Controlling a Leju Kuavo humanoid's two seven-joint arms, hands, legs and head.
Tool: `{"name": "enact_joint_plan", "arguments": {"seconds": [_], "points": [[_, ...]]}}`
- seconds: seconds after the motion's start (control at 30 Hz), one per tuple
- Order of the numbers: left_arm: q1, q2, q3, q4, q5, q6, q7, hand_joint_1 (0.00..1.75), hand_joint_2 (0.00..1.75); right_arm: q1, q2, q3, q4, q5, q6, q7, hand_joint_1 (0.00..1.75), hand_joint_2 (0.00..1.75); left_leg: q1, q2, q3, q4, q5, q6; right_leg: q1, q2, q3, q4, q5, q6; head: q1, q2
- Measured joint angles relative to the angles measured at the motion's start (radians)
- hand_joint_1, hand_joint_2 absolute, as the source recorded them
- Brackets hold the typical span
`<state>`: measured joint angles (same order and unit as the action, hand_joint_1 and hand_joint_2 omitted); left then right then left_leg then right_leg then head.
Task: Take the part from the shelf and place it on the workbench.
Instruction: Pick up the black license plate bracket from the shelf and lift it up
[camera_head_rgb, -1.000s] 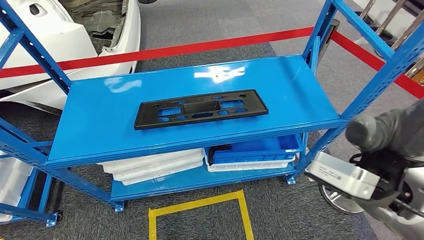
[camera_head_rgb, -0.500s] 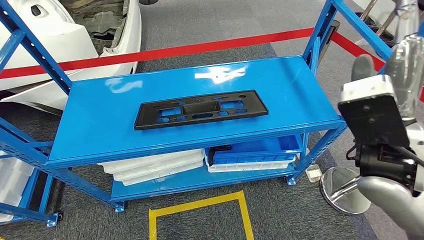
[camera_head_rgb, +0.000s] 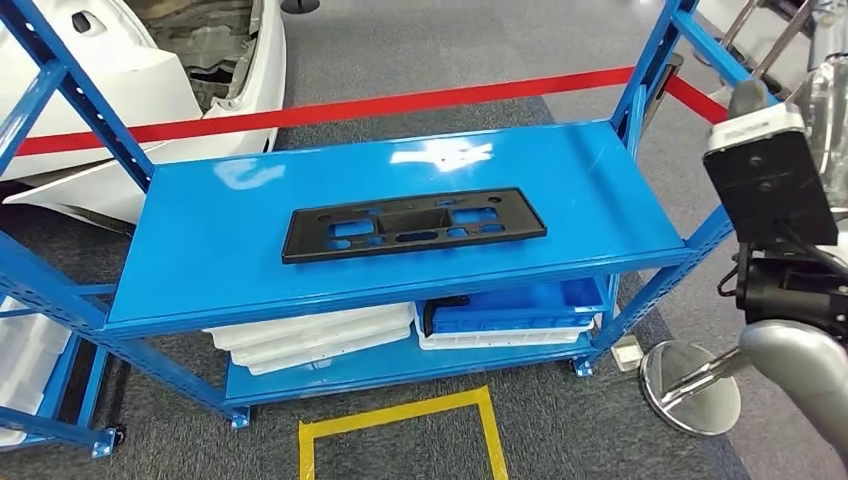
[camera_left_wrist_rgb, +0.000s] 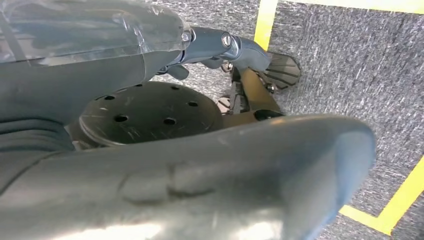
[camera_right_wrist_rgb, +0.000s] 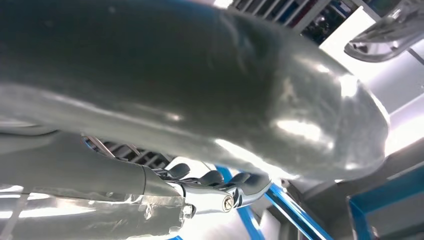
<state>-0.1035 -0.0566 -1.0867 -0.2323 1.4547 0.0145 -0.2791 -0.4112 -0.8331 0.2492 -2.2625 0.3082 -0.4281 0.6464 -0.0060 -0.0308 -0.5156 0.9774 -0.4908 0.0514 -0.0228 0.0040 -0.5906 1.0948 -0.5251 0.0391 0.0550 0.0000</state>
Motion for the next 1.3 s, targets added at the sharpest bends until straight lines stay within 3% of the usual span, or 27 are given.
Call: {"name": "enact_joint_plan", "arguments": {"seconds": [0.07,0.1,0.13,0.17,0.23,0.27,0.33,0.4,0.43,0.47,0.53,0.6,0.67,0.7,0.73,0.8,0.83,0.87,0.93,1.0,1.03,1.1,1.13,1.17,1.23,1.27,1.3], "points": [[0.000,0.000,0.000,0.000,0.000,0.000,0.000,0.00,0.00,0.002,-0.005,-0.002,0.003,0.000,0.000,0.000,0.00,0.00,0.003,0.000,0.001,-0.002,-0.002,0.000,-0.004,0.000,-0.061,0.117,-0.063,0.008,0.005,0.000],[0.001,0.000,0.000,0.000,0.000,0.000,0.000,0.00,0.00,0.004,-0.006,-0.002,0.003,0.000,0.000,0.000,0.00,0.00,0.005,0.000,0.001,-0.001,-0.007,-0.002,-0.006,0.000,-0.090,0.166,-0.080,0.012,0.007,0.000],[0.001,0.000,0.000,0.000,0.000,0.000,0.000,0.00,0.00,0.006,-0.007,-0.003,0.004,0.000,0.000,0.000,0.00,0.00,0.007,0.000,0.002,0.000,-0.012,-0.005,-0.009,0.000,-0.106,0.188,-0.078,0.017,0.008,0.000],[0.002,0.000,0.000,0.000,0.001,0.000,0.000,0.00,0.00,0.006,-0.008,-0.003,0.005,0.000,0.000,0.000,0.00,0.00,0.012,0.000,0.006,0.002,-0.020,-0.010,-0.013,0.000,-0.102,0.169,-0.053,0.022,0.008,0.000],[0.003,0.000,0.000,0.000,0.001,-0.001,-0.002,0.00,0.00,0.006,-0.008,-0.003,0.007,0.003,0.000,0.000,0.00,0.00,0.022,-0.001,0.021,0.009,-0.038,-0.026,-0.020,0.001,-0.048,0.047,0.023,0.038,0.009,0.000],[0.003,0.001,0.000,0.000,0.001,-0.002,-0.005,0.00,0.00,0.005,-0.008,-0.003,0.010,0.004,0.000,0.000,0.00,0.00,0.025,-0.001,0.026,0.015,-0.046,-0.035,-0.020,0.003,-0.022,-0.012,0.037,0.041,0.012,0.000],[0.000,0.002,0.000,0.000,0.001,-0.002,-0.012,0.00,0.00,0.003,-0.011,-0.001,0.015,0.007,0.000,0.001,0.00,0.00,0.024,-0.001,0.028,0.021,-0.059,-0.050,-0.017,0.009,-0.004,-0.058,0.028,0.021,0.016,0.000],[-0.001,0.002,0.000,0.000,0.001,-0.001,-0.019,0.00,0.00,0.002,-0.014,0.000,0.018,0.011,0.002,0.004,0.00,0.00,0.021,0.000,0.030,0.024,-0.065,-0.060,-0.016,0.011,-0.001,-0.057,0.018,-0.012,0.010,0.000],[0.000,0.002,0.000,0.000,0.001,0.000,-0.022,0.00,0.00,0.003,-0.016,0.000,0.019,0.013,0.003,0.006,0.00,0.00,0.021,0.003,0.030,0.038,-0.063,-0.064,-0.017,0.011,0.007,-0.057,0.015,-0.021,0.005,0.000],[-0.001,0.002,0.000,0.000,0.001,0.001,-0.023,0.00,0.00,0.002,-0.018,0.001,0.019,0.015,0.003,0.006,0.00,0.00,0.021,0.007,0.017,0.071,-0.059,-0.067,-0.016,0.009,0.020,-0.059,0.007,-0.027,0.000,0.000],[-0.002,0.002,0.000,0.000,0.000,0.006,-0.023,0.00,0.00,0.004,-0.022,0.001,0.019,0.015,0.003,0.007,0.00,0.00,0.021,0.018,-0.056,0.192,-0.063,-0.070,-0.010,0.001,0.052,-0.065,-0.005,-0.034,-0.008,0.000],[-0.001,0.002,0.000,0.000,0.000,0.012,-0.020,0.00,0.00,0.008,-0.024,0.002,0.020,0.009,0.003,0.006,0.00,0.00,0.016,0.023,-0.151,0.306,-0.115,-0.067,-0.003,-0.005,0.083,-0.071,-0.020,-0.034,-0.013,0.000],[0.001,0.002,0.000,0.000,0.000,0.022,-0.012,0.00,0.00,0.011,-0.024,0.003,0.021,-0.004,0.003,0.001,0.00,0.00,0.005,0.023,-0.211,0.323,-0.175,-0.054,0.008,-0.006,0.119,-0.077,-0.043,-0.036,-0.015,0.000],[0.002,0.002,0.000,0.000,0.001,0.027,-0.007,0.00,0.00,0.011,-0.024,0.004,0.022,-0.014,0.004,-0.003,0.00,0.00,-0.002,0.022,-0.223,0.290,-0.171,-0.040,0.015,-0.006,0.140,-0.081,-0.057,-0.038,-0.016,0.000],[0.002,0.002,0.000,0.000,0.001,0.033,-0.002,0.00,0.00,0.010,-0.024,0.005,0.025,-0.024,0.007,-0.005,0.00,0.00,-0.011,0.019,-0.228,0.236,-0.125,-0.021,0.022,-0.006,0.161,-0.084,-0.072,-0.040,-0.017,0.000],[0.005,0.007,0.000,0.000,0.001,0.041,0.005,0.00,0.00,0.008,-0.024,0.010,0.036,-0.050,0.023,-0.004,0.00,0.00,-0.030,-0.003,-0.232,0.142,0.046,0.015,0.029,-0.001,0.192,-0.084,-0.103,-0.042,-0.012,0.000],[0.006,0.009,-0.001,0.000,0.001,0.043,0.008,0.00,0.00,0.006,-0.023,0.015,0.043,-0.065,0.037,0.000,0.00,0.00,-0.038,-0.011,-0.232,0.119,0.108,0.025,0.027,0.003,0.198,-0.083,-0.117,-0.039,-0.009,0.000],[0.008,0.011,-0.001,0.000,0.001,0.044,0.012,0.00,0.00,0.003,-0.024,0.019,0.050,-0.081,0.053,0.006,0.00,0.00,-0.044,-0.017,-0.233,0.114,0.134,0.029,0.023,0.008,0.201,-0.084,-0.127,-0.034,-0.007,0.000],[0.004,0.008,-0.002,-0.001,-0.001,0.041,0.016,0.00,0.00,-0.005,-0.031,0.026,0.059,-0.113,0.085,0.017,0.00,0.00,-0.046,-0.011,-0.217,0.098,0.121,0.030,0.016,0.011,0.209,-0.092,-0.142,-0.024,-0.010,0.000],[-0.002,0.008,-0.003,-0.002,-0.002,0.038,0.017,0.00,0.00,-0.023,-0.040,0.030,0.071,-0.145,0.112,0.027,0.00,0.00,-0.038,-0.009,-0.190,0.066,0.115,0.032,0.014,0.006,0.195,-0.053,-0.166,-0.015,-0.011,0.000],[-0.005,0.009,-0.003,-0.002,-0.001,0.037,0.018,0.00,0.00,-0.033,-0.044,0.033,0.078,-0.165,0.126,0.033,0.00,0.00,-0.033,-0.009,-0.177,0.054,0.112,0.030,0.012,0.003,0.163,0.002,-0.184,-0.009,-0.009,0.000],[-0.008,0.009,-0.006,-0.003,0.000,0.036,0.018,0.00,0.00,-0.052,-0.049,0.046,0.098,-0.218,0.168,0.044,0.00,0.00,-0.025,-0.009,-0.160,0.043,0.101,0.024,0.007,0.002,0.062,0.136,-0.211,0.007,-0.007,0.000],[-0.007,0.008,-0.007,-0.003,0.001,0.035,0.019,0.00,0.00,-0.060,-0.052,0.057,0.108,-0.245,0.193,0.047,0.00,0.00,-0.021,-0.009,-0.153,0.043,0.094,0.018,0.003,0.002,0.017,0.176,-0.203,0.015,-0.006,0.000],[-0.007,0.008,-0.008,-0.003,0.002,0.035,0.020,0.00,0.00,-0.070,-0.055,0.069,0.119,-0.270,0.218,0.049,0.00,0.00,-0.016,-0.009,-0.146,0.046,0.085,0.012,-0.001,0.002,-0.012,0.181,-0.174,0.021,-0.005,0.000],[-0.007,0.008,-0.009,-0.003,0.006,0.036,0.023,0.00,0.00,-0.095,-0.061,0.090,0.137,-0.306,0.256,0.050,0.00,0.00,-0.006,-0.010,-0.133,0.056,0.067,-0.001,-0.010,0.001,-0.016,0.086,-0.067,0.033,-0.002,0.000],[-0.007,0.008,-0.009,-0.003,0.008,0.037,0.023,0.00,0.00,-0.109,-0.064,0.101,0.148,-0.325,0.273,0.050,0.00,0.00,-0.004,-0.011,-0.129,0.063,0.058,-0.008,-0.011,0.002,-0.007,0.031,-0.024,0.038,0.000,0.000],[-0.008,0.009,-0.010,-0.003,0.010,0.037,0.023,0.00,0.00,-0.125,-0.067,0.115,0.157,-0.348,0.292,0.051,0.00,0.00,-0.003,-0.013,-0.129,0.070,0.052,-0.015,-0.011,0.003,0.003,-0.015,0.002,0.035,0.003,0.000]]}}
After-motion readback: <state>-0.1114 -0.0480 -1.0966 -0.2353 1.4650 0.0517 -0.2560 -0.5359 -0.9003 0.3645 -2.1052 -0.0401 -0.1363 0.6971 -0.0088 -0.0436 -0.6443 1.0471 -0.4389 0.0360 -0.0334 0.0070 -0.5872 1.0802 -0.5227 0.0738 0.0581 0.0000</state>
